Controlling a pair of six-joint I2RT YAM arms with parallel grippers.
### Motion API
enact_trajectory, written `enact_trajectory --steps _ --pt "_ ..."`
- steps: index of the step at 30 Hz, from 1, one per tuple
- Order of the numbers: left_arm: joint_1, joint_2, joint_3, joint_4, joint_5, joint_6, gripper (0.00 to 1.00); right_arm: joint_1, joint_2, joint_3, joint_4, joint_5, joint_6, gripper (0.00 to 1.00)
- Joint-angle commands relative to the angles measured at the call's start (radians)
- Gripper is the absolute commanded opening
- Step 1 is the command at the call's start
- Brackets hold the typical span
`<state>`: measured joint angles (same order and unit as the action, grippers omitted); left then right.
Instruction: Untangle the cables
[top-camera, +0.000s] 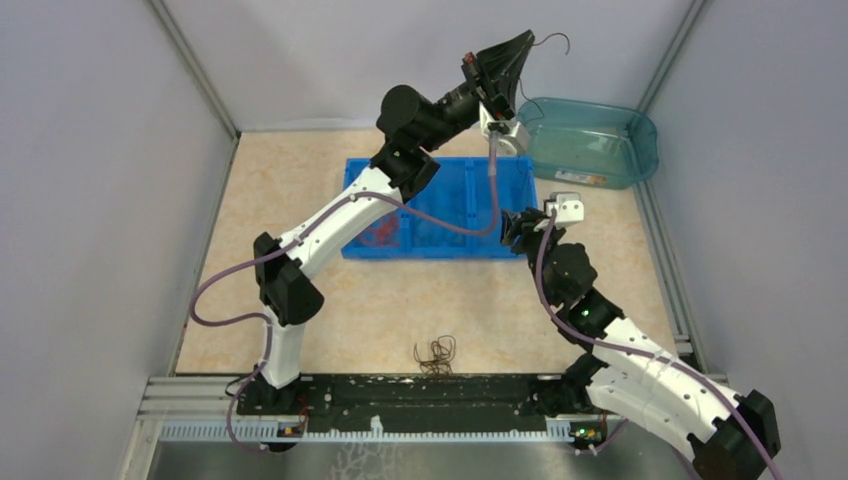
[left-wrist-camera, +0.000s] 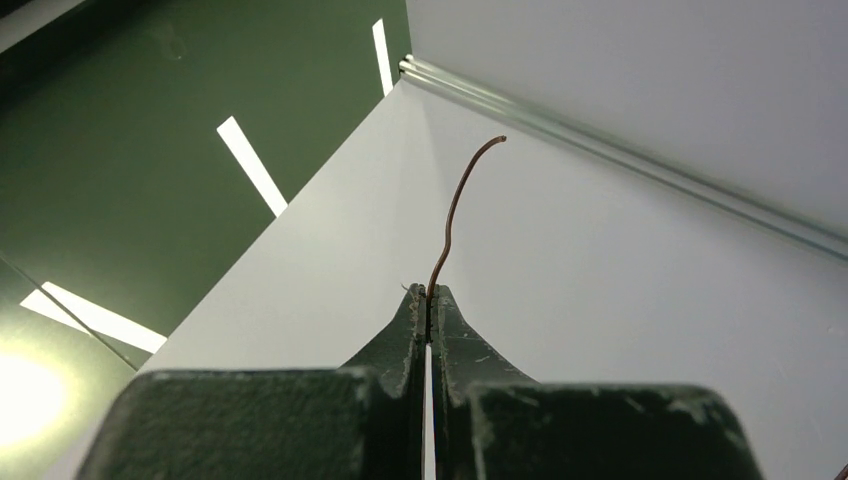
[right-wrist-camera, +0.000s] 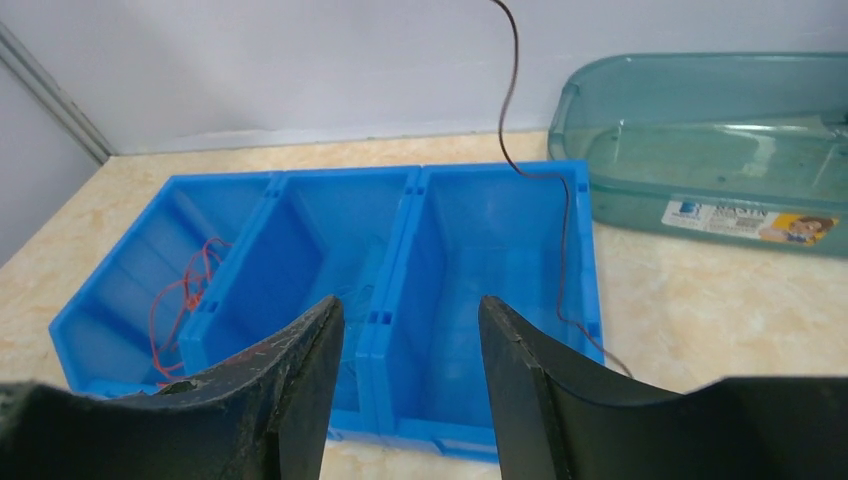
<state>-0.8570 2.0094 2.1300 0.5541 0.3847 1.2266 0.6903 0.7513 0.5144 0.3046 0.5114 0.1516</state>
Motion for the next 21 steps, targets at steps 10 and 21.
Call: enact_trajectory --steps 10,21 --pt "0.032 0.045 -0.016 0.113 -0.009 -0.048 0.0 -0.054 -0.041 -0.018 -0.076 0.012 0.131 0.53" --pt "0.036 -0.014 -0.202 0.177 -0.058 -0.168 0.0 -0.06 -0.086 -0.016 -0.138 0.059 0.19 0.52"
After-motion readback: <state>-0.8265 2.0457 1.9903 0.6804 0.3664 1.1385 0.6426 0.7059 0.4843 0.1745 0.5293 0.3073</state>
